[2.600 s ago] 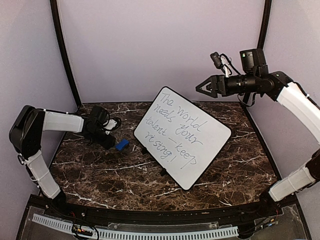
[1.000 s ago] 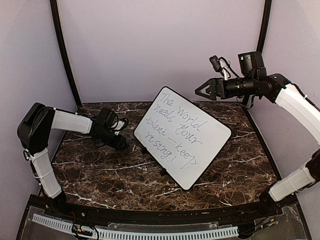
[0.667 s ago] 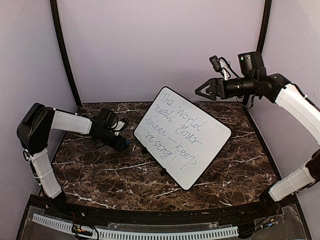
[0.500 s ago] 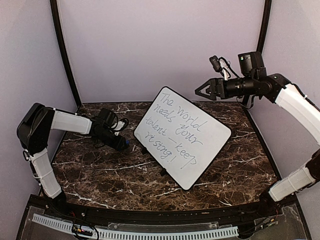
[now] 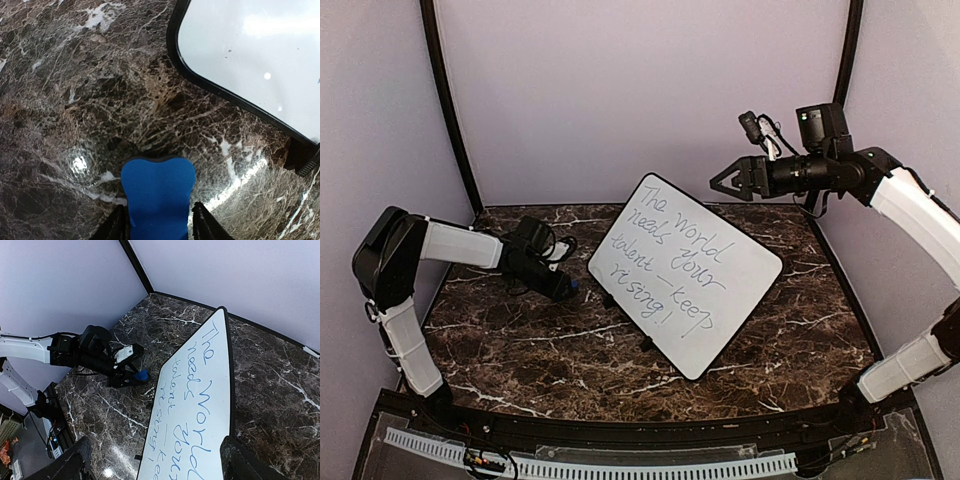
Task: Erase the whiteboard
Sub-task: Pick up the whiteboard eraser from the center of the board.
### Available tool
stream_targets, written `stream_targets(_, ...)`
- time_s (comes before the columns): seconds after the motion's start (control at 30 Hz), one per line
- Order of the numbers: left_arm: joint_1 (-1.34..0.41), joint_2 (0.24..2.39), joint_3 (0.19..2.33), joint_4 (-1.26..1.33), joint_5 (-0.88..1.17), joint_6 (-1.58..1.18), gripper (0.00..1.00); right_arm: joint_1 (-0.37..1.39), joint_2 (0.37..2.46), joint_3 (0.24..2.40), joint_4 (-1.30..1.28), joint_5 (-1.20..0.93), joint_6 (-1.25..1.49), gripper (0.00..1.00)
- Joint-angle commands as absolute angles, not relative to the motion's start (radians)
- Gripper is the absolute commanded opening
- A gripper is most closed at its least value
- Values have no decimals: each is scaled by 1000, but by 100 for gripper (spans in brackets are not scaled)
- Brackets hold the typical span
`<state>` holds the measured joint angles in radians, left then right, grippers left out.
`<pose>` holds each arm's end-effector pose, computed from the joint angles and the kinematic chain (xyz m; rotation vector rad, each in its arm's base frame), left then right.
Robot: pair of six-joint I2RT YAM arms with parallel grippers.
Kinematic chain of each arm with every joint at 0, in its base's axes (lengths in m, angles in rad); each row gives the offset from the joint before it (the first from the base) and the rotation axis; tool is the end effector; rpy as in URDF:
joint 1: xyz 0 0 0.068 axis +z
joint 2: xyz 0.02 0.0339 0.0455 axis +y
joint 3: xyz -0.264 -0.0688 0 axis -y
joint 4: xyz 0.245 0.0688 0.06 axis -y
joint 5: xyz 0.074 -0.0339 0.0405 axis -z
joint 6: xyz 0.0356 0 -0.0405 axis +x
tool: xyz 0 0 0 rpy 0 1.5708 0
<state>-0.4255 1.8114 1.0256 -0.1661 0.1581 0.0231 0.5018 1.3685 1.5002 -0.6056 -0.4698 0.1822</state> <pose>0.3273 -0.1545 0.1501 0.6284 2.4648 -0.3598 0.2518 0.1565 0.4155 -0.6339 2.0135 0.8989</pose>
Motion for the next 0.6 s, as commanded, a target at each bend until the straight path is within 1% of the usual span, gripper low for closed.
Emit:
stream_targets(0.0, -425, 1767, 1013, -180, 172, 37, 40, 509, 1356, 1505, -576, -466, 187, 86)
stream_targets(0.1, -425, 1772, 1014, -182, 172, 38, 35, 509, 1355, 1502, -575, -466, 187, 85)
stream_targets(0.13, -425, 1773, 1015, -182, 172, 40, 30, 509, 1355, 1503, -575, -466, 186, 86)
stream_targets(0.2, -425, 1773, 1017, -183, 171, 40, 24, 509, 1354, 1502, -577, -467, 186, 86)
stream_targets(0.4, -425, 1770, 1034, -202, 171, 37, 18, 509, 1350, 1498, -575, -463, 186, 86)
stream_targets(0.57, -426, 1709, 1087, -225, 166, 32, 13, 509, 1357, 1512, -584, -457, 184, 86)
